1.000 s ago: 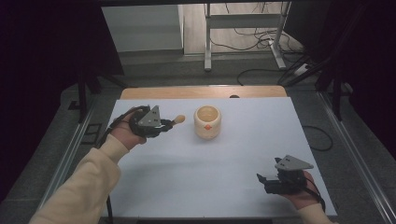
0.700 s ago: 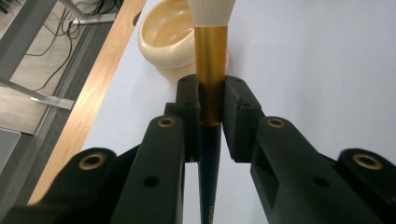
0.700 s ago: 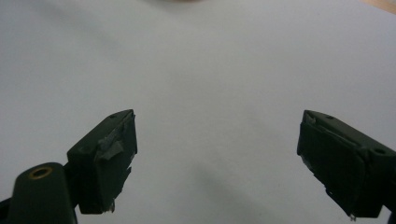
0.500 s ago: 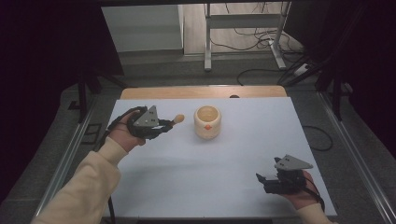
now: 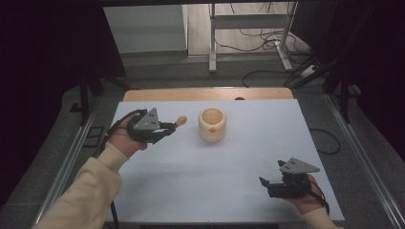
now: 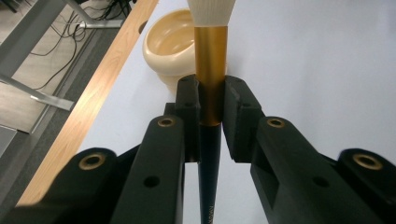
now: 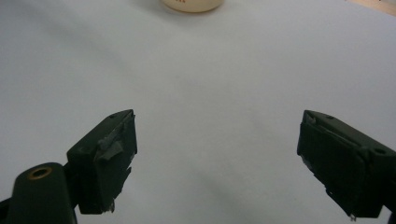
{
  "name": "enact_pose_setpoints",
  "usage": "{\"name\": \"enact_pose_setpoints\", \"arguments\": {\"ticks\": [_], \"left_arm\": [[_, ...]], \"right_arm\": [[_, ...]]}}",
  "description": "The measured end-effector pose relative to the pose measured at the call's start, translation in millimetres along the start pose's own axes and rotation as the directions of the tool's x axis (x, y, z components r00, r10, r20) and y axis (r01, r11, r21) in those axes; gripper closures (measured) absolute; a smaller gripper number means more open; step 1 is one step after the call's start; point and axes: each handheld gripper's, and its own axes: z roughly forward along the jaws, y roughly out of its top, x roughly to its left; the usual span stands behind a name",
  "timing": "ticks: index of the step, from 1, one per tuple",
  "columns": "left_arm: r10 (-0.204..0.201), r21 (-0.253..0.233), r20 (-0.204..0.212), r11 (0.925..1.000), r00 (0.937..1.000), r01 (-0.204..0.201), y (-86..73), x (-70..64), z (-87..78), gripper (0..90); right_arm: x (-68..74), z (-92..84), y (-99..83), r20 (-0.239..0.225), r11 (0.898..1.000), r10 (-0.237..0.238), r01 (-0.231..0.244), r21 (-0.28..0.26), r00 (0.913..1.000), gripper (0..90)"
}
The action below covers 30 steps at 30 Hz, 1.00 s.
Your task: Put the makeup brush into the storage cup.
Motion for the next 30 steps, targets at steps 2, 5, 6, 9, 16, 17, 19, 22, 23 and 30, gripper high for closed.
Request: {"name": "enact_pose_setpoints", "arguments": {"ticks": [2, 5, 6, 9, 16, 17, 19, 22, 23, 30], "left_arm": [[-0.009, -0.004, -0.005, 0.9999, 0.9999, 0.009, -0.1, 0.1, -1.8, 78.5], [-0.012, -0.004, -0.009, 0.9999, 0.9999, 0.012, 0.1, -0.4, -2.4, 78.5], [-0.015, -0.003, -0.01, 0.9999, 0.9998, 0.015, 0.3, -0.6, -2.6, 78.5], [-0.036, -0.009, -0.003, 0.9993, 0.9994, 0.036, 0.3, -0.7, -2.2, 78.5], [-0.067, -0.028, 0.003, 0.9973, 0.9977, 0.067, 3.5, -1.8, 0.7, 78.6], [-0.066, -0.029, 0.003, 0.9974, 0.9978, 0.066, 4.5, -2.1, 1.0, 78.5], [-0.071, -0.035, 0.004, 0.9968, 0.9975, 0.071, 6.3, -3.3, 1.7, 78.5], [-0.087, -0.051, 0.013, 0.9949, 0.9962, 0.087, 8.2, -5.1, 3.0, 78.5], [-0.091, -0.054, 0.014, 0.9943, 0.9958, 0.091, 8.6, -5.5, 3.3, 78.5], [-0.12, -0.077, 0.025, 0.9896, 0.9925, 0.122, 9.9, -6.9, 3.0, 78.5]], "right_arm": [[1.7, 0.9, 1.2, -0.003, 1.0, -0.006, 0.006, 0.0, 1.0, 12.5], [3.0, 1.4, 2.5, -0.009, 1.0, -0.009, 0.009, 0.001, 0.9999, 12.5], [4.0, 2.1, 3.2, -0.009, 1.0, -0.007, 0.007, -0.004, 0.9999, 12.5], [6.1, 3.7, 5.1, -0.014, 1.0, -0.008, 0.008, -0.005, 0.9999, 12.5], [11.6, 11.1, 12.0, -0.031, 1.0, -0.028, 0.027, -0.009, 0.9991, 12.5], [12.6, 12.6, 13.3, -0.034, 1.0, -0.027, 0.027, -0.01, 0.9991, 12.5], [14.8, 16.0, 16.3, -0.039, 0.999, -0.033, 0.032, -0.01, 0.9987, 12.5], [18.4, 21.0, 21.4, -0.047, 0.999, -0.043, 0.042, -0.02, 0.998, 12.5], [21.0, 24.2, 25.2, -0.056, 0.999, -0.044, 0.043, -0.026, 0.9975, 12.4], [29.9, 35.3, 37.2, -0.071, 0.998, -0.055, 0.052, -0.045, 0.9959, 12.5]]}}
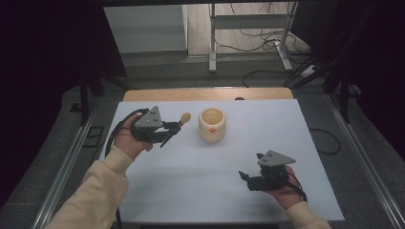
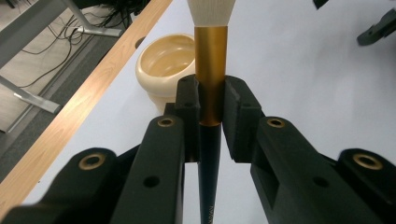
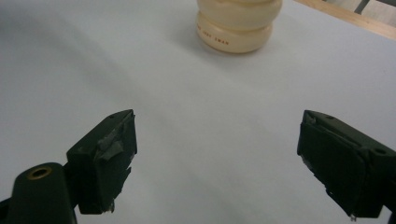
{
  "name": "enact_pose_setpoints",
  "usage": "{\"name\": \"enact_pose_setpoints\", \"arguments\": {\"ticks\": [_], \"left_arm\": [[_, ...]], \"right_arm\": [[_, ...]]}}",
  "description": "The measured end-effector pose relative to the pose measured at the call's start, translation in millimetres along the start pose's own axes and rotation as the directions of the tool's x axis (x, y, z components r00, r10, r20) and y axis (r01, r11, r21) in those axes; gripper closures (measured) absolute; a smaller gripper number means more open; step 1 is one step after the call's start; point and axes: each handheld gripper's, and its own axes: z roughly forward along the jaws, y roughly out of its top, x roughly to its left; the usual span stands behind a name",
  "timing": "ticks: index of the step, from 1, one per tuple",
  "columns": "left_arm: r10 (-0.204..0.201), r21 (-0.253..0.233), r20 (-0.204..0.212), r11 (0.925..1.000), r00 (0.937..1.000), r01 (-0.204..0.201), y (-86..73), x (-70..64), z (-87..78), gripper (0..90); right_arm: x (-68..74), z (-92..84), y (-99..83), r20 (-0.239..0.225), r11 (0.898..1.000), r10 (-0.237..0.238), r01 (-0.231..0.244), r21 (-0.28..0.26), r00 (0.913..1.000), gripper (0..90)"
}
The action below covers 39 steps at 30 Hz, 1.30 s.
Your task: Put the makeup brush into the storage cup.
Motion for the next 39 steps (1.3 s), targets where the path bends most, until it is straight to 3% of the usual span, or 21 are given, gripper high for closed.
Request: {"name": "enact_pose_setpoints", "arguments": {"ticks": [5, 16, 39], "left_arm": [[-0.014, -0.013, 0.01, 0.9998, 0.9998, 0.014, 1.1, -1.1, 2.7, 78.5], [-0.028, -0.022, 0.034, 0.9993, 0.999, 0.029, 2.1, -5.9, 11.6, 78.5], [-0.032, -0.03, 0.07, 0.999, 0.997, 0.034, 8.9, -15.0, 20.6, 78.5]], "right_arm": [[9.1, 14.9, 12.1, -0.023, 1.0, -0.03, 0.029, -0.01, 0.9993, 12.5], [23.2, 33.2, 29.5, -0.069, 0.999, -0.044, 0.042, -0.034, 0.9966, 12.5], [40.0, 58.5, 54.3, -0.139, 0.997, -0.027, 0.016, -0.077, 0.9899, 13.2]]}}
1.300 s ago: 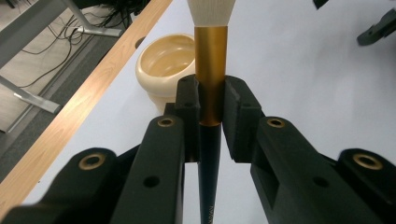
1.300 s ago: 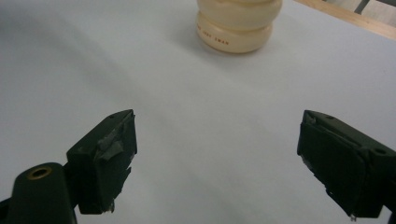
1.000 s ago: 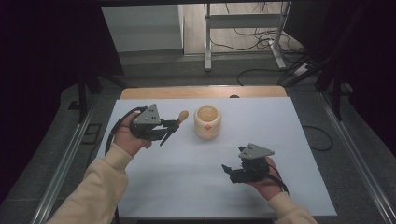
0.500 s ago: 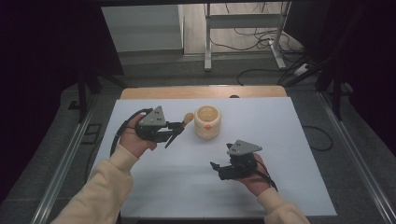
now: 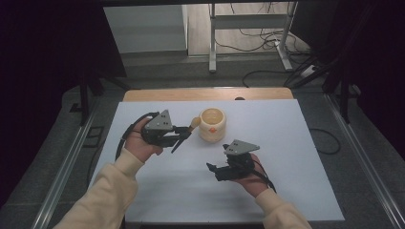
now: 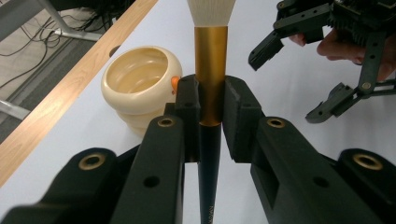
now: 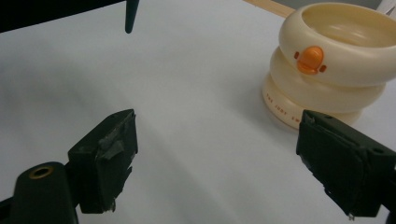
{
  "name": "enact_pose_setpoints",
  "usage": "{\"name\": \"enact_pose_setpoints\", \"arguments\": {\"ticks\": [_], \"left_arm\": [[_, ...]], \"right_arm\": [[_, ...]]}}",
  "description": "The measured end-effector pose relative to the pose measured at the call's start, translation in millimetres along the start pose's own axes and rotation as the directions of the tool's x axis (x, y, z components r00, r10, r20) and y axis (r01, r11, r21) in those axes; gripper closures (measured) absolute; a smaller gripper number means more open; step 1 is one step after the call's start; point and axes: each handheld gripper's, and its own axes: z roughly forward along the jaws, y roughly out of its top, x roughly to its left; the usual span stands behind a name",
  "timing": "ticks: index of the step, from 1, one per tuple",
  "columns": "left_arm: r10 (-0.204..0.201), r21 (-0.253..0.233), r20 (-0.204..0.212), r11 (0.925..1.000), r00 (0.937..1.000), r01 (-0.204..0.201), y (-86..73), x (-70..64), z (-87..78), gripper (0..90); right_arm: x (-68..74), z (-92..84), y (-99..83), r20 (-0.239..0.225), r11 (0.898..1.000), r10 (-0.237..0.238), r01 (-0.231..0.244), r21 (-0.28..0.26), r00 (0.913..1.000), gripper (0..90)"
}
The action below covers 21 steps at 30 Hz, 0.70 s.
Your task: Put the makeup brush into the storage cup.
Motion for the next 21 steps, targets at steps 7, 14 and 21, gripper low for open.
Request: {"name": "enact_pose_setpoints", "arguments": {"ticks": [7, 14, 21], "left_arm": [[-0.006, -0.007, 0.007, 1.0, 1.0, 0.006, 1.7, -1.1, 1.7, 78.5], [-0.002, -0.009, 0.02, 1.0, 0.9998, 0.002, 4.3, -3.9, 5.1, 78.5], [0.003, -0.012, 0.029, 0.9999, 0.9996, -0.003, 6.1, -6.2, 8.4, 78.5]], "right_arm": [[4.0, 7.8, 7.0, -0.014, 1.0, -0.002, 0.001, -0.01, 0.9999, 13.3], [7.1, 14.1, 10.5, -0.021, 1.0, -0.01, 0.01, -0.02, 0.9997, 14.5], [7.9, 16.1, 12.3, -0.021, 1.0, -0.006, 0.006, -0.03, 0.9998, 15.3]]}}
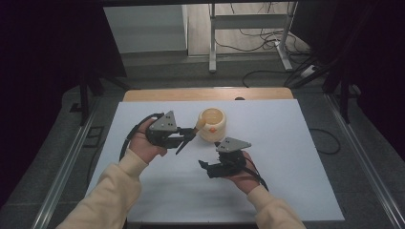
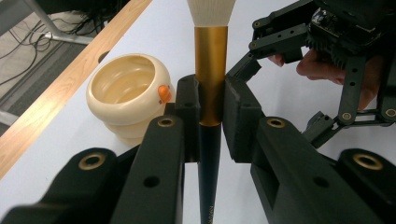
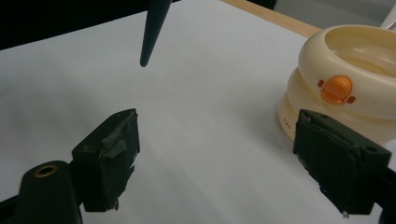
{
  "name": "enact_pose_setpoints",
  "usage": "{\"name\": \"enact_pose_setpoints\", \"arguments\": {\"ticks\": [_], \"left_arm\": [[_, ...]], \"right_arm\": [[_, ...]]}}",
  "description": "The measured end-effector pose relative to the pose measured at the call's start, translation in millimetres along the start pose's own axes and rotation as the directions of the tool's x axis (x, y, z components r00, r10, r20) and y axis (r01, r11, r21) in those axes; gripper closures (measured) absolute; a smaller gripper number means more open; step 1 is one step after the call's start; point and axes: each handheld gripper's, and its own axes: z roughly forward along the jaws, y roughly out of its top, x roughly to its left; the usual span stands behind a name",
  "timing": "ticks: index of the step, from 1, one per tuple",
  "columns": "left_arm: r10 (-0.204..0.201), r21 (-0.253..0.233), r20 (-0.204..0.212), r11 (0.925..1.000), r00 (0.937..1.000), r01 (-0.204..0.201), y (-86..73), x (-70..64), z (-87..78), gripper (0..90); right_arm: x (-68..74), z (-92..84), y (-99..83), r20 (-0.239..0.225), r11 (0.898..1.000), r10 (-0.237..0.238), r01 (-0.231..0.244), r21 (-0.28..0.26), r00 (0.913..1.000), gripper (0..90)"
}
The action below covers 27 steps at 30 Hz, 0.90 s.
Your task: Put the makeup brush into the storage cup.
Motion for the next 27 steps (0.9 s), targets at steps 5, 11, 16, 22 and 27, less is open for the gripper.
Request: {"name": "enact_pose_setpoints", "arguments": {"ticks": [5, 11, 16, 22, 27], "left_arm": [[-0.005, -0.007, 0.011, 1.0, 0.9999, 0.005, 1.0, -1.3, 2.0, 78.5], [-0.006, -0.018, 0.029, 0.9998, 0.9995, 0.007, 4.3, -4.1, 5.9, 78.4], [-0.004, -0.024, 0.041, 0.9997, 0.9991, 0.005, 7.1, -7.5, 9.8, 78.4], [-0.013, -0.046, 0.057, 0.9988, 0.9983, 0.016, 10.3, -10.5, 13.8, 78.4], [-0.025, -0.073, 0.06, 0.9969, 0.9979, 0.03, 10.1, -11.4, 14.8, 78.4]], "right_arm": [[1.9, 2.4, 3.3, -0.015, 1.0, 0.009, -0.009, -0.02, 0.9999, 17.3], [6.2, 7.0, 8.5, -0.033, 0.999, 0.02, -0.022, -0.049, 0.9993, 19.2], [7.9, 9.6, 12.6, -0.038, 0.997, 0.033, -0.035, -0.073, 0.9987, 21.2], [7.9, 12.2, 16.9, -0.064, 0.991, 0.067, -0.074, -0.109, 0.9956, 27.9], [3.7, 14.2, 16.9, -0.087, 0.982, 0.116, -0.128, -0.136, 0.9894, 33.3]]}}
